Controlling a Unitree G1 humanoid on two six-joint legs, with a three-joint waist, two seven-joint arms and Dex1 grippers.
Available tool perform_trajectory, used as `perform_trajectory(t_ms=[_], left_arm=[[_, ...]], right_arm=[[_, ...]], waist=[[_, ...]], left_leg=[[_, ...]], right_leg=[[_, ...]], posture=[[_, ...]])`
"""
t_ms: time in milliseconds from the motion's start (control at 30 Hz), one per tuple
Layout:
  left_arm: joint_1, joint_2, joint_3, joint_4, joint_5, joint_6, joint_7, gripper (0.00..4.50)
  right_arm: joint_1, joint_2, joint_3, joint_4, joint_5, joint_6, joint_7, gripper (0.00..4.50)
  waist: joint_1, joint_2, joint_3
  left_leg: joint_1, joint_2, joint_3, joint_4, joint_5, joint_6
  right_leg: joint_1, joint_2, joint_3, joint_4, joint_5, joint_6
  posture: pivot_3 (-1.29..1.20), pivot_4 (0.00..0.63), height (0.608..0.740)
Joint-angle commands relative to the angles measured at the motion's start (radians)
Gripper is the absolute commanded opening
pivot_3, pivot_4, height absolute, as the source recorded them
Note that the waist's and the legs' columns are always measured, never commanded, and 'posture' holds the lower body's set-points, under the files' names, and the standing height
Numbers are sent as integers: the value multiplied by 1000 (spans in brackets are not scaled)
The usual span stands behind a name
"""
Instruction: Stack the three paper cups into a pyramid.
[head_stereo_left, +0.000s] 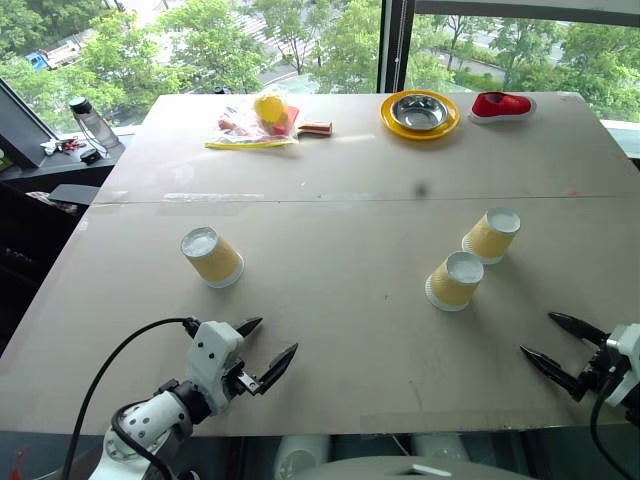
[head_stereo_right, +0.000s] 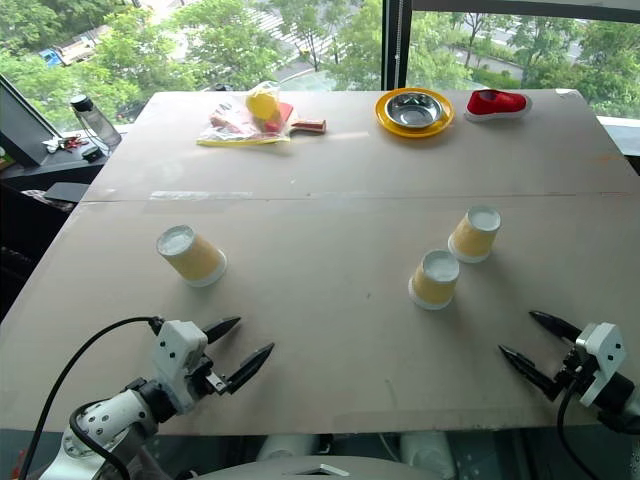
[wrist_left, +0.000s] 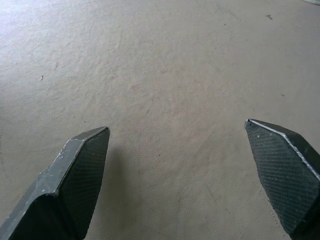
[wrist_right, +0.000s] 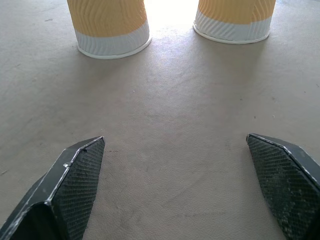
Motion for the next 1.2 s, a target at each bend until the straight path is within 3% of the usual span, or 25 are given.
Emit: perform_trajectory(t_ms=[33,1000,1200], left_arm=[[-2,6,18,-1,-2,-27,-9,4455],[-24,15,20,45,-7,-99,-62,4455],[-43,93,32,-64,-185,29,-170,4455]], right_arm=[[10,-12,-8,-31,5,-9,-6,4500],[-23,-11,23,-70,6,4,-23,4500],[-78,-8,75,-191,24,83,-66,4500]], waist=[[0,0,0],[0,-1,0],[-2,-1,1]], left_leg=[[0,0,0,0,0,0],[0,0,0,-3,0,0],[0,0,0,-3,0,0]], right_leg=[[0,0,0,0,0,0],[0,-1,0,-2,0,0],[-1,-1,0,-2,0,0]], posture=[[0,150,740],[0,150,740],[0,150,740]])
